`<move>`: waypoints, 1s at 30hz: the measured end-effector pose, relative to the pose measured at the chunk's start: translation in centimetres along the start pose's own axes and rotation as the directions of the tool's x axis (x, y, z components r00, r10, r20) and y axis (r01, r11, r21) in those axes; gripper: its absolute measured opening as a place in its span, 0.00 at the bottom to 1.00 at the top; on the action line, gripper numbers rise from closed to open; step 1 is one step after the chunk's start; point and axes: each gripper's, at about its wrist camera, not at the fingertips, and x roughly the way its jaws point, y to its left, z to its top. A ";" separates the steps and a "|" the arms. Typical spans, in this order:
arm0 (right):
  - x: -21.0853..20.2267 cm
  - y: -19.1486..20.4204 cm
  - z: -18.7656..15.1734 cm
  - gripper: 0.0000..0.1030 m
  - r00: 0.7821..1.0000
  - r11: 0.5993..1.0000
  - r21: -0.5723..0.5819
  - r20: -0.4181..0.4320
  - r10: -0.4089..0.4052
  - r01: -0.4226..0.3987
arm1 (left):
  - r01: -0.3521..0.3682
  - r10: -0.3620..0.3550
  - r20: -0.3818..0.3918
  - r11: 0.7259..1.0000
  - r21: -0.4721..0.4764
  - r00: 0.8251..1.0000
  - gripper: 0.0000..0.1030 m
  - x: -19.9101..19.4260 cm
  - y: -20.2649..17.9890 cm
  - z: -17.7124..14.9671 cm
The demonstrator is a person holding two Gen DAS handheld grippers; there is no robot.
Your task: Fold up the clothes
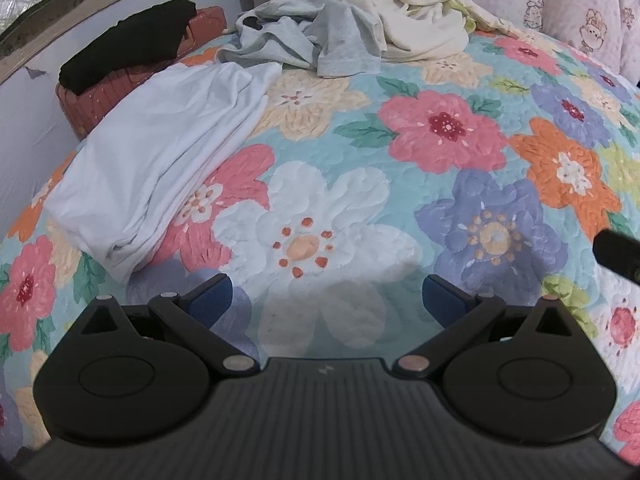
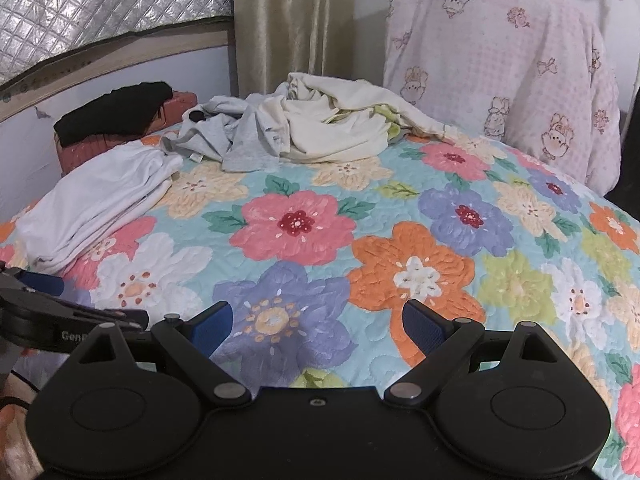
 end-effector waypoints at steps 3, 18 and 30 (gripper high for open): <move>0.0 0.0 -0.1 0.92 1.000 1.000 -0.004 -0.005 0.010 -0.010 | 0.001 -0.001 -0.010 1.000 -0.014 1.000 1.00 0.2 0.3 0.0; -0.3 0.2 -0.1 0.92 1.000 1.000 -0.013 -0.009 0.008 -0.008 | -0.009 0.009 -0.009 1.000 -0.006 1.000 1.00 0.1 0.2 0.0; -0.1 0.3 -0.2 0.92 1.000 1.000 -0.012 -0.020 0.007 -0.007 | -0.012 0.012 -0.015 1.000 0.002 1.000 1.00 0.1 0.1 0.0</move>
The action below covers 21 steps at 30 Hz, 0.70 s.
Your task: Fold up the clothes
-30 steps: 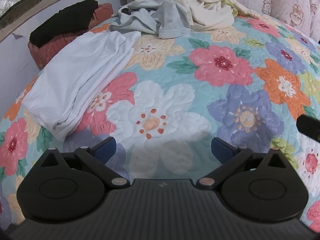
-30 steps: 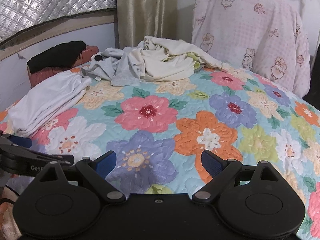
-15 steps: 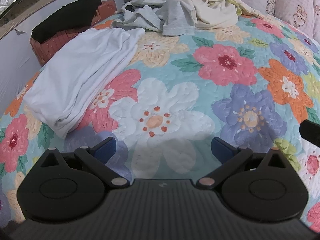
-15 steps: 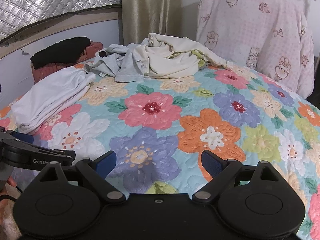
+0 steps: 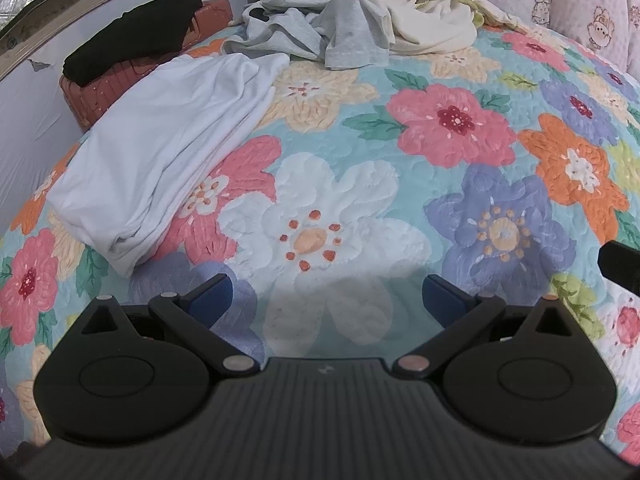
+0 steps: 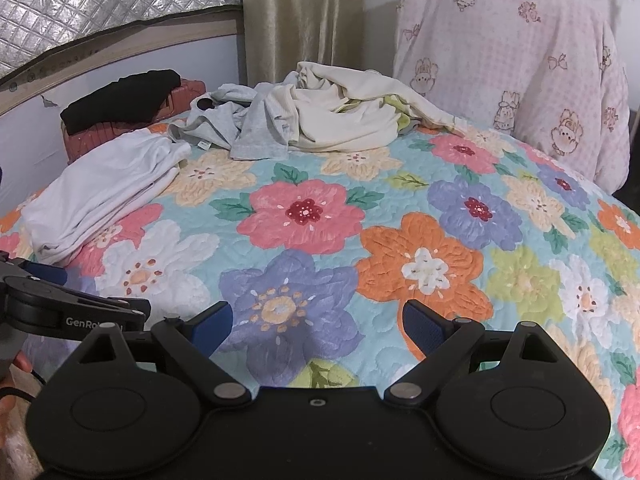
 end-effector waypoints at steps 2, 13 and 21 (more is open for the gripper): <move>0.0 0.0 0.0 0.92 1.000 1.000 0.000 0.001 0.000 0.000 | 0.000 0.000 -0.001 1.000 0.000 1.000 1.00 0.0 0.0 0.0; 0.1 -0.2 -0.1 0.92 1.000 1.000 0.008 -0.003 0.007 -0.007 | -0.004 0.004 -0.002 1.000 0.007 1.000 1.00 0.1 0.1 0.0; 0.9 -1.6 4.3 0.92 0.995 0.995 -0.044 0.037 0.094 -0.092 | -0.005 -0.004 0.150 0.998 0.060 0.989 1.00 -3.7 1.3 3.9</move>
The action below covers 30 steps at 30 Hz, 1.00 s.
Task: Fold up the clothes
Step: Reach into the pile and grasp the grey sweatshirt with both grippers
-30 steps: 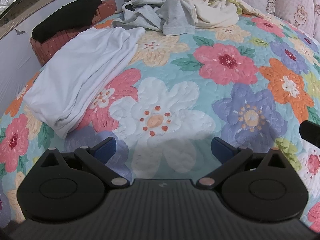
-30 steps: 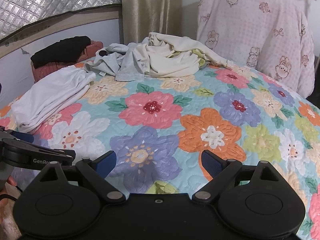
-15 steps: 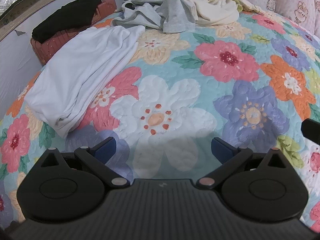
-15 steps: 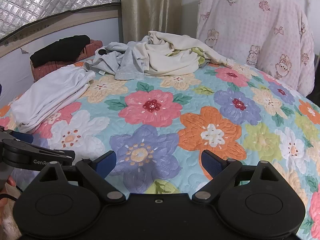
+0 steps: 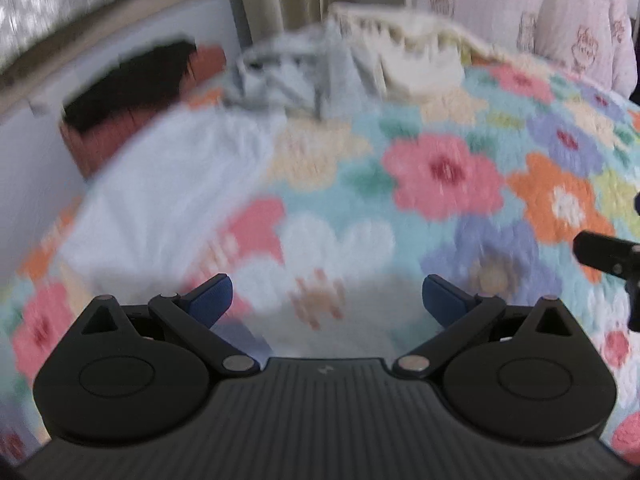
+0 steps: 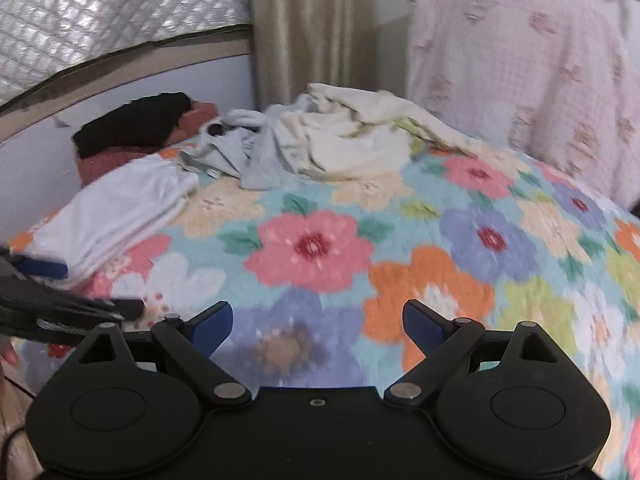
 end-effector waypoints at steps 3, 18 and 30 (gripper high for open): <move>0.6 -0.1 3.2 0.92 0.994 0.991 -0.094 -0.067 0.084 -0.090 | -0.014 0.015 0.024 1.000 -0.017 1.000 1.00 -0.3 1.6 2.7; 9.9 -0.5 16.3 0.91 0.928 0.935 -0.292 -0.364 0.085 -0.200 | 0.006 0.013 0.070 0.965 -0.262 0.997 0.96 11.5 8.6 14.8; 23.5 -0.3 22.4 0.83 0.902 0.844 -0.319 -0.119 0.416 -0.431 | 0.060 -0.075 -0.058 0.972 -0.226 0.995 0.99 31.4 13.2 23.9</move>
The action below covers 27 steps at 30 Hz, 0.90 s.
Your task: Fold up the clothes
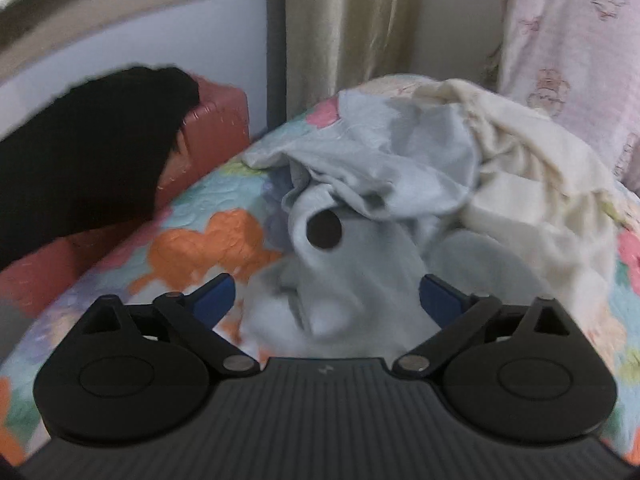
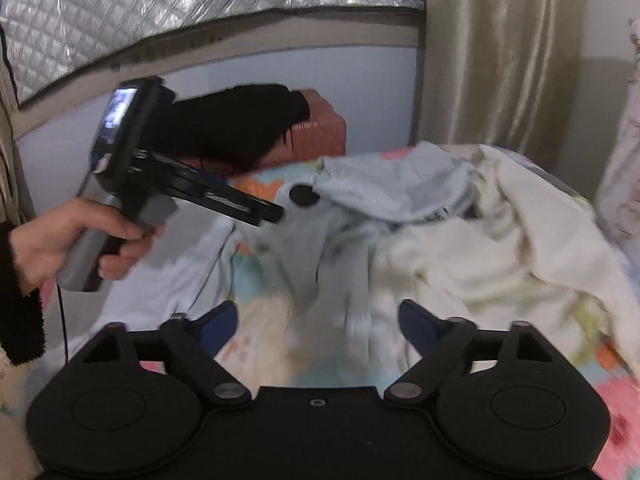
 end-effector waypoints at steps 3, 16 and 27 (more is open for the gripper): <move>5.1 0.7 -0.6 0.83 0.999 0.997 -0.071 0.013 -0.036 0.037 | -0.016 0.016 -0.110 1.000 -0.004 0.994 0.99 5.5 0.1 0.7; 3.2 0.3 -3.6 0.19 0.989 0.983 0.151 0.085 -0.122 0.108 | 0.460 -0.502 -0.012 0.803 -0.380 0.865 0.10 -3.3 0.6 -5.1; -8.3 5.9 -14.1 0.10 0.980 0.952 0.290 0.138 -0.146 0.101 | 0.543 -0.556 0.040 0.791 -0.283 0.830 0.10 -15.8 -7.3 -19.5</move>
